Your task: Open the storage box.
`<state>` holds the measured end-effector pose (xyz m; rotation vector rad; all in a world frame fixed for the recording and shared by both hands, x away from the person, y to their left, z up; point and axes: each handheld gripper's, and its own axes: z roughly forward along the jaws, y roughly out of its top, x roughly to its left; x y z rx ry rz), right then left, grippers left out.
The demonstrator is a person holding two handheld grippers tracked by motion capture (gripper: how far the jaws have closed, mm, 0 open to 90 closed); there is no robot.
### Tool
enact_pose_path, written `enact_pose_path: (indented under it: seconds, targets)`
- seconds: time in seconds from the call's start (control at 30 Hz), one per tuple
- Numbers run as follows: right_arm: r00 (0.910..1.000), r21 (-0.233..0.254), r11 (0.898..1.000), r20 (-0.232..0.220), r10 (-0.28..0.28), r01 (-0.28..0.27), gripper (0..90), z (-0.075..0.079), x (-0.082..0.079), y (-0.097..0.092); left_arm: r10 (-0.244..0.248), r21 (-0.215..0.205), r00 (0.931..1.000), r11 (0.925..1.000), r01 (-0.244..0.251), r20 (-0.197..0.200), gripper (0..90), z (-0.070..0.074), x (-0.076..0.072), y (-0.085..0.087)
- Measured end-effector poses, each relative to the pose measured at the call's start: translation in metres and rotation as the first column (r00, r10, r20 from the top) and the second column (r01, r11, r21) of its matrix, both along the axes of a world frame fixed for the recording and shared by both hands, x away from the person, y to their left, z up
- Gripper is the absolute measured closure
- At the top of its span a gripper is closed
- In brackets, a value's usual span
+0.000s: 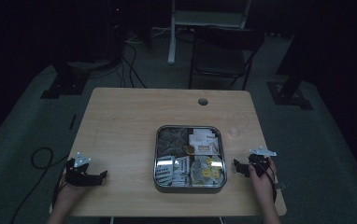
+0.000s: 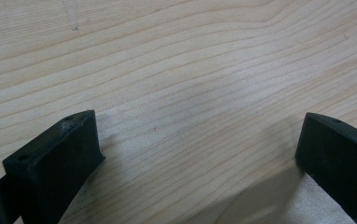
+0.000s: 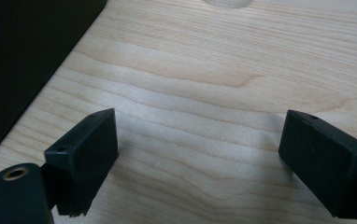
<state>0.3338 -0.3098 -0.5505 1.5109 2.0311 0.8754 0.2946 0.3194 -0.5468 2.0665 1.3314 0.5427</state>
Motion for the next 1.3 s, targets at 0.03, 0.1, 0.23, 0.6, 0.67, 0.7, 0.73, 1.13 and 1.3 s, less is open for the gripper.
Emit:
enact_pose_path:
  seconds: [0.03,0.1,0.23,0.6,0.67,0.7,0.73,1.13,1.3]
  targets:
    - [1.0000,0.000,1.000,0.000,0.000,0.000,11.3,0.000,0.000,0.000,0.000,0.000,1.0000,1.0000,0.000,0.000,0.5,0.000,0.000,0.000]
    - [1.0000,0.000,1.000,0.000,0.000,0.000,11.3,0.000,0.000,0.000,0.000,0.000,1.0000,1.0000,0.000,0.000,0.5,0.000,0.000,0.000]
    - [1.0000,0.000,1.000,0.000,0.000,0.000,11.3,0.000,0.000,0.000,0.000,0.000,1.0000,1.0000,0.000,0.000,0.5,0.000,0.000,0.000]
    - [1.0000,0.000,1.000,-0.001,0.000,0.000,11.3,0.000,0.000,0.000,-0.001,0.005,1.0000,1.0000,0.001,-0.002,0.8,0.001,0.001,0.002]
    - [1.0000,0.000,1.000,0.000,0.000,0.000,11.3,0.000,0.000,0.000,-0.003,0.006,1.0000,1.0000,0.003,-0.004,0.8,0.001,0.001,0.002]
    - [1.0000,0.000,1.000,0.000,0.000,0.000,11.3,0.000,0.000,0.000,0.000,0.005,1.0000,1.0000,0.000,-0.003,0.8,0.001,0.002,0.002]
    - [1.0000,0.000,1.000,0.000,0.000,0.000,11.3,0.000,0.000,0.000,0.000,0.005,1.0000,1.0000,0.000,-0.004,1.5,0.001,0.002,0.003]
    - [1.0000,0.000,1.000,-0.001,0.000,0.000,11.3,0.000,0.000,0.000,-0.037,0.004,0.9992,0.9993,0.037,-0.013,1.5,0.002,0.002,-0.001]
    - [1.0000,0.000,1.000,-0.001,0.000,0.000,11.3,0.000,0.000,0.000,-0.074,0.011,0.9972,0.9972,0.074,-0.012,1.5,0.002,0.003,-0.008]
